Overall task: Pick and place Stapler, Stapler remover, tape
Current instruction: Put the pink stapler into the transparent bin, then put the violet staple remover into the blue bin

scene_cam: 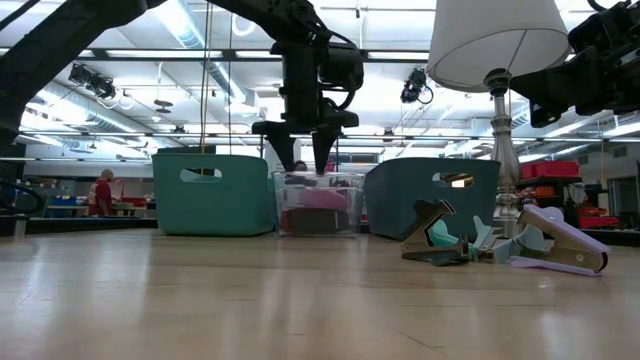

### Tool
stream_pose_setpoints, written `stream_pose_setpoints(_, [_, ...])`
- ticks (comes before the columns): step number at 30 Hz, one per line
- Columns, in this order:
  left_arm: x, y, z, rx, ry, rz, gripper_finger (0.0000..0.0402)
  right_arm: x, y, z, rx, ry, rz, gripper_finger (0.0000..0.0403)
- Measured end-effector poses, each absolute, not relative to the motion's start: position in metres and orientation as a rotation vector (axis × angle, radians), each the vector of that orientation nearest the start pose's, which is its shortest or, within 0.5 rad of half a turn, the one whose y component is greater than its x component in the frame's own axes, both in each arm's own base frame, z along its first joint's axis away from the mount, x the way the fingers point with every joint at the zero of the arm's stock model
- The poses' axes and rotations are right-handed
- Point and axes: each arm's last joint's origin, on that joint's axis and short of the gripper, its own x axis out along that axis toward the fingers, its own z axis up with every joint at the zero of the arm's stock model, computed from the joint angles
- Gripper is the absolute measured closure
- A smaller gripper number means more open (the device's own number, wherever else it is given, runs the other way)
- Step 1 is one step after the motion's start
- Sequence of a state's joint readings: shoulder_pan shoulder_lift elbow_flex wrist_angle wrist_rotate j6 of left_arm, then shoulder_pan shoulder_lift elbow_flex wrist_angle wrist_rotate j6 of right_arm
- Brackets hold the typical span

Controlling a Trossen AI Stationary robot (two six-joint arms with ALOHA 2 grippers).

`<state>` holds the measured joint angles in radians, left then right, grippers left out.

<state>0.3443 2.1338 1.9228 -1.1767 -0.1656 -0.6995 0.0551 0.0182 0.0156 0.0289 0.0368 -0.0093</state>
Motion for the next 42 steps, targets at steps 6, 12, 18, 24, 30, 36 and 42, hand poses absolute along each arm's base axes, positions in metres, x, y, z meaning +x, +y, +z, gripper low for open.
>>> stream_pose_setpoints(6, [0.404, 0.147, 0.243, -0.658, 1.212, 0.878, 0.0106, 0.098, 0.004, 0.170, -0.008, -0.026, 0.018, 0.0387])
stream_pose_setpoints(12, [0.399, 0.132, 0.268, -0.636, 1.195, 0.844, 0.0125, 0.098, 0.004, 0.170, -0.008, -0.027, 0.018, 0.0387])
stream_pose_setpoints(18, [0.393, 0.113, 0.290, -0.612, 1.160, 0.797, 0.0152, 0.098, 0.004, 0.170, -0.008, -0.026, 0.018, 0.0387])
stream_pose_setpoints(24, [0.394, 0.088, 0.302, -0.521, 1.162, 0.697, 0.0176, 0.098, 0.004, 0.170, -0.008, -0.026, 0.018, 0.0387])
stream_pose_setpoints(30, [0.399, 0.052, 0.302, -0.395, 1.224, 0.540, 0.0208, 0.098, 0.004, 0.170, -0.008, -0.026, 0.018, 0.0387])
stream_pose_setpoints(36, [0.402, 0.018, 0.301, -0.274, 1.253, 0.414, 0.0245, 0.098, 0.004, 0.170, -0.008, -0.026, 0.018, 0.0387])
stream_pose_setpoints(42, [0.402, 0.000, 0.301, -0.198, 1.256, 0.373, 0.0288, 0.098, 0.004, 0.170, -0.008, -0.026, 0.018, 0.0387])
